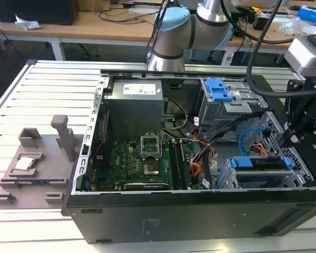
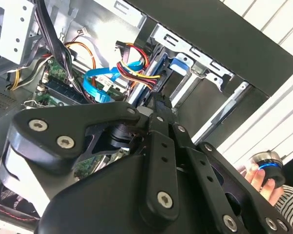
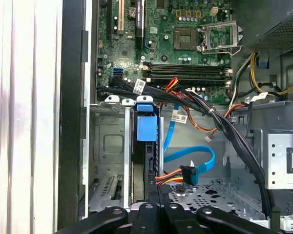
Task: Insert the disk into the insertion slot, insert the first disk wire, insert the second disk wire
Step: 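Insert the first disk wire, then insert the second disk wire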
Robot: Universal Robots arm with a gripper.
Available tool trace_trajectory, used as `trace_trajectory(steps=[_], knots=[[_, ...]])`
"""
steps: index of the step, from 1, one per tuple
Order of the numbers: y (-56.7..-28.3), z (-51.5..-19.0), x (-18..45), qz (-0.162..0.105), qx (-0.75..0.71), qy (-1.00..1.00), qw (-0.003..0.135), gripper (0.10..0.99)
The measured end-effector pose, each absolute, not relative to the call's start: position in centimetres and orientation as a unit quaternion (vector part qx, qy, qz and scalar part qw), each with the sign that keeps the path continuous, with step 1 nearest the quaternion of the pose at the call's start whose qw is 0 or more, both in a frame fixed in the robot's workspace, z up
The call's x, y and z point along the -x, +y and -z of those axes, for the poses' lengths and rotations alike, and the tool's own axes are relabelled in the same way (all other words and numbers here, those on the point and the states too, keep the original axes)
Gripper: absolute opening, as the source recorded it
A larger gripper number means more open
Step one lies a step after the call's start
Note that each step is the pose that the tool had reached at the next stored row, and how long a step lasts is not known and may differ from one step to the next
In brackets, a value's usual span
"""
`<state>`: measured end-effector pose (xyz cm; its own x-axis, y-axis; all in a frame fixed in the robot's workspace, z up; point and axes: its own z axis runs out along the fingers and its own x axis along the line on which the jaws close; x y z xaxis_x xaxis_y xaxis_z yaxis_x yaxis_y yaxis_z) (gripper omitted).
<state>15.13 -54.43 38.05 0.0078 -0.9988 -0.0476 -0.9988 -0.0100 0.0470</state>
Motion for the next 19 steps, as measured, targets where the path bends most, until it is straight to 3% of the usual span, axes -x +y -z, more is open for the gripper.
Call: trace_trajectory(steps=[14,15,16,19], knots=[[-54.43,-38.11,-15.13,-0.033,0.710,0.704,0.000,0.114],[-54.43,-38.11,-15.13,-0.033,0.710,0.704,0.000,0.235],[-54.43,-38.11,-15.13,-0.033,0.710,0.704,0.000,0.302],[-54.16,-38.12,-15.12,-0.033,0.711,0.703,0.000,0.302]])
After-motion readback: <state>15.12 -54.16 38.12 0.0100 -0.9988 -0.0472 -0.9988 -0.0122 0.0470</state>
